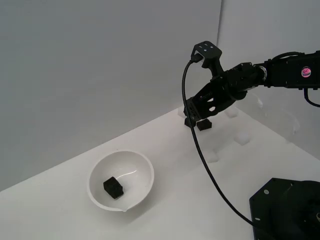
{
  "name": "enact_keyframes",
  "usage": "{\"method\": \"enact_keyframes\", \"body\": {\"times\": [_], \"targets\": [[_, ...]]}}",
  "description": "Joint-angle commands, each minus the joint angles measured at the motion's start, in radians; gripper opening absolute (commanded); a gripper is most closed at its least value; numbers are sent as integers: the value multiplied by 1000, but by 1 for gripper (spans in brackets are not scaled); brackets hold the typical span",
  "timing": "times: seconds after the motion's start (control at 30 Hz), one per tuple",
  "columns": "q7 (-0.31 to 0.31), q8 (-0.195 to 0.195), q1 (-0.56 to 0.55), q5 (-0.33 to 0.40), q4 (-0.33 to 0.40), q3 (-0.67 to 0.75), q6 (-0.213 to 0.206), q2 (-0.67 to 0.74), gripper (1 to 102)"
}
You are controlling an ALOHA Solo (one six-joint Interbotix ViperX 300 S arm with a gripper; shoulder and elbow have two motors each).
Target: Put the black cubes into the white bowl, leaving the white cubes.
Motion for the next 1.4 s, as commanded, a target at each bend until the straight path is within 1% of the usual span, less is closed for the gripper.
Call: {"method": "enact_keyframes", "body": {"times": [0.0, 0.2, 0.3, 0.33, 0.37, 0.47, 0.5, 0.73, 0.93, 1.0, 1.03, 1.07, 1.13, 1.2, 1.3, 1.37], "targets": [[-28, 12, 9, -17, -14, 2, -5, -3, 65], [-89, 17, 11, -20, -17, -72, -3, -78, 65], [-98, 25, 23, -25, -21, -123, -5, -130, 65], [-98, 25, 28, -28, -25, -140, -3, -146, 67], [-98, 25, 31, -31, -28, -155, -5, -160, 72], [-98, 25, 35, -40, -37, -187, -3, -192, 94], [-98, 25, 34, -46, -43, -196, -3, -204, 99], [-98, 31, 58, -98, -95, -273, -3, -279, 99], [-98, 31, 69, -110, -109, -318, -3, -321, 98], [-98, 31, 67, -110, -107, -325, -3, -330, 93], [-98, 31, 69, -109, -107, -327, -3, -331, 87], [-98, 31, 67, -109, -106, -328, -3, -331, 80], [-98, 31, 67, -109, -106, -328, -3, -333, 62], [-98, 31, 67, -109, -106, -330, -3, -333, 46], [-97, 31, 69, -107, -104, -330, -3, -333, 26], [-91, 31, 69, -106, -104, -330, -3, -334, 10]]}}
